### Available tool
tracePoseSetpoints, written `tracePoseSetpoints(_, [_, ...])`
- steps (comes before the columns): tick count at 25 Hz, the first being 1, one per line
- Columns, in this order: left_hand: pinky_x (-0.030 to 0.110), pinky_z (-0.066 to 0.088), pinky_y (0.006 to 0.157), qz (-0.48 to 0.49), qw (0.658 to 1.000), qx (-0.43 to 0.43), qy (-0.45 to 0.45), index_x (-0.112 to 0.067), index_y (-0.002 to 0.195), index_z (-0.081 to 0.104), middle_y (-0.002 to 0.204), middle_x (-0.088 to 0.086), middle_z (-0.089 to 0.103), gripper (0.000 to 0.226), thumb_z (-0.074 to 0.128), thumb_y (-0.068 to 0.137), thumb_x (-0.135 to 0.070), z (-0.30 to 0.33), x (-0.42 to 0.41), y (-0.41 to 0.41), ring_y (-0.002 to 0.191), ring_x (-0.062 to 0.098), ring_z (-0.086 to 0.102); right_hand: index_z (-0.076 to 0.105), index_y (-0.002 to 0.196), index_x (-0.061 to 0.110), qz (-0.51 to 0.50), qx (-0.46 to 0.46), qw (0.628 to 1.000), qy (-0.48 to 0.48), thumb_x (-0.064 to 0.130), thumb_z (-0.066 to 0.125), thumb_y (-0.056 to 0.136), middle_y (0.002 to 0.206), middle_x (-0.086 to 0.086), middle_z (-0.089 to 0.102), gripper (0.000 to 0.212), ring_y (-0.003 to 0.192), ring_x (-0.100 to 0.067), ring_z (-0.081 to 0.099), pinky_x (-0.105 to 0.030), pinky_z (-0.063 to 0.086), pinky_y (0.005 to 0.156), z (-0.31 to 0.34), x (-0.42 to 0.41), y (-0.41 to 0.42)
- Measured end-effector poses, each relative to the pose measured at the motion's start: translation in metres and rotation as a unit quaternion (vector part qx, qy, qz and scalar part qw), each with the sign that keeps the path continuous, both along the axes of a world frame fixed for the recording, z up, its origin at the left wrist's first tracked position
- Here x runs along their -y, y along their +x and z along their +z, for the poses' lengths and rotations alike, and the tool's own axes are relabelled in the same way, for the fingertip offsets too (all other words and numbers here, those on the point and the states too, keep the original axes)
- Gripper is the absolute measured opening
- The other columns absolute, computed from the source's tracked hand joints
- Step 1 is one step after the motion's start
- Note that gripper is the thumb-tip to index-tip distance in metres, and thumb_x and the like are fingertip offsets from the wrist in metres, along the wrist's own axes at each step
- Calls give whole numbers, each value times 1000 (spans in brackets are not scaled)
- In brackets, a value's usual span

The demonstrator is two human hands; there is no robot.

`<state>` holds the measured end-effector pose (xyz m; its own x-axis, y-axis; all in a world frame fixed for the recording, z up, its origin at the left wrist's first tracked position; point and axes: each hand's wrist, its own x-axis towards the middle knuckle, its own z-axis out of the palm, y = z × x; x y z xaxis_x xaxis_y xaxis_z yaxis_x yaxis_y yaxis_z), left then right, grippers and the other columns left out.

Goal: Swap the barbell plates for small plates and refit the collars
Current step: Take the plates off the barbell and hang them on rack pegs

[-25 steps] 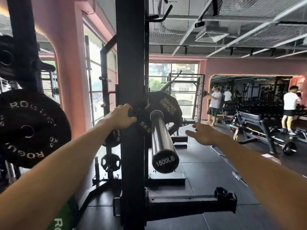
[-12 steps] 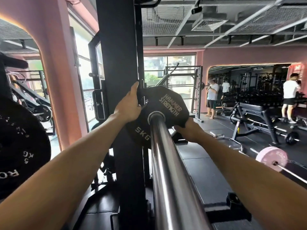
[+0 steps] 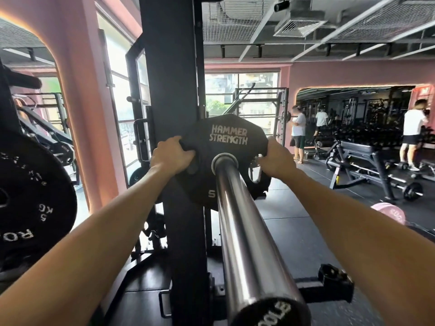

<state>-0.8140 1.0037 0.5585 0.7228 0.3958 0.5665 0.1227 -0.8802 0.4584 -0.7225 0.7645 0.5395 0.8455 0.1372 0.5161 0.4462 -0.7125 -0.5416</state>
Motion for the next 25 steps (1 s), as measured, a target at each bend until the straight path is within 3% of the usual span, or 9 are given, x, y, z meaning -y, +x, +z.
tracePoseSetpoints(5, [37, 52, 78, 6, 999, 35, -1, -24, 99, 67, 95, 9, 69, 46, 45, 67, -48, -3, 16, -44, 93, 37, 62, 60, 90, 19, -19, 10, 1000, -18, 24, 58, 73, 83, -1, 60, 18, 88, -31, 60, -35, 50, 74, 8, 16, -50])
tracePoseSetpoints(10, [37, 50, 76, 15, 998, 49, 36, -23, 82, 61, 83, 6, 64, 23, 51, 75, -43, 4, 45, -109, 88, 37, 62, 60, 93, 16, -3, 4, 1000, 31, 14, 59, 78, 82, -3, 59, 15, 84, -30, 58, -34, 48, 72, -5, 41, -119])
tracePoseSetpoints(20, [35, 46, 70, 26, 994, 64, 89, -10, 91, 55, 80, 5, 54, 28, 56, 85, -37, 1, 112, -289, 78, 33, 58, 59, 95, 15, 11, 13, 1000, 25, 14, 61, 77, 84, -5, 59, 17, 78, -28, 57, -26, 39, 60, -4, 107, -299])
tracePoseSetpoints(25, [34, 51, 70, 27, 993, 57, 95, -10, 86, 55, 78, 5, 58, 23, 56, 85, -32, 0, 134, -375, 73, 30, 59, 53, 72, 15, 15, 12, 1000, 6, 10, 62, 74, 70, -2, 52, 11, 77, -30, 58, -30, 46, 63, 4, 129, -382])
